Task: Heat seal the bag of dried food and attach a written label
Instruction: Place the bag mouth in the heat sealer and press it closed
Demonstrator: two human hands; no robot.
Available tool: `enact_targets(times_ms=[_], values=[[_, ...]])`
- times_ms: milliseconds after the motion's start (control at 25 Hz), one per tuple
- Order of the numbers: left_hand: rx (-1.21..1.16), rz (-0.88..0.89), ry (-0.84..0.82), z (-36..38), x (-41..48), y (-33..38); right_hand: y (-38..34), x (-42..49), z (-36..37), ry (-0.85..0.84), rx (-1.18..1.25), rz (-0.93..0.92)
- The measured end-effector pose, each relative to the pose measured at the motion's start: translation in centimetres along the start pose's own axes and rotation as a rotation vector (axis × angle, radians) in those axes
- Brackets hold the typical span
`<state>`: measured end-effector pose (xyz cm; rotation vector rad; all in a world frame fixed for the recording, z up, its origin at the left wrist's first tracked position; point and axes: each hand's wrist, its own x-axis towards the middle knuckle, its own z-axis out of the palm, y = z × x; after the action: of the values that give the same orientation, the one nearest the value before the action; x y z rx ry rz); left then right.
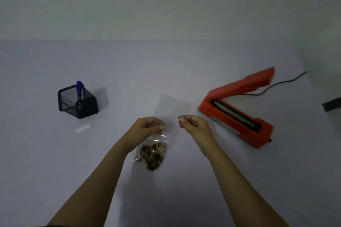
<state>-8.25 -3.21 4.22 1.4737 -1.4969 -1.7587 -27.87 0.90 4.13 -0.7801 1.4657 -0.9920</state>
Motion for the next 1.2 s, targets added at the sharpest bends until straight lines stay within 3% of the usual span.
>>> enact_targets(times_ms=[280,720,800,920,1040,1120,1200], values=[[0.044,0.002,-0.170,8.5,1.3,1.7,2.2,-4.7,-7.6,0.325,0.220,0.104],[-0.087,-0.036,0.049,16.7,1.9,1.0,3.3,-4.4,-13.3,0.531,0.224,0.095],[-0.057,-0.023,0.080,16.9,2.0,0.8,3.2,-4.6,-13.4,0.558,0.108,0.065],[-0.028,-0.027,0.100,17.1,2.2,0.8,1.8,-5.5,-13.7,0.751,-0.316,-0.115],[0.013,-0.031,0.092,17.1,2.5,0.9,-1.4,-5.7,-15.2,0.921,-0.427,-0.376],[0.046,-0.032,0.090,17.0,2.6,1.1,-4.6,-5.1,-16.3,0.939,-0.447,-0.590],[0.073,-0.034,0.089,16.8,2.7,1.2,-8.2,-4.5,-16.5,0.843,-0.517,-0.819]])
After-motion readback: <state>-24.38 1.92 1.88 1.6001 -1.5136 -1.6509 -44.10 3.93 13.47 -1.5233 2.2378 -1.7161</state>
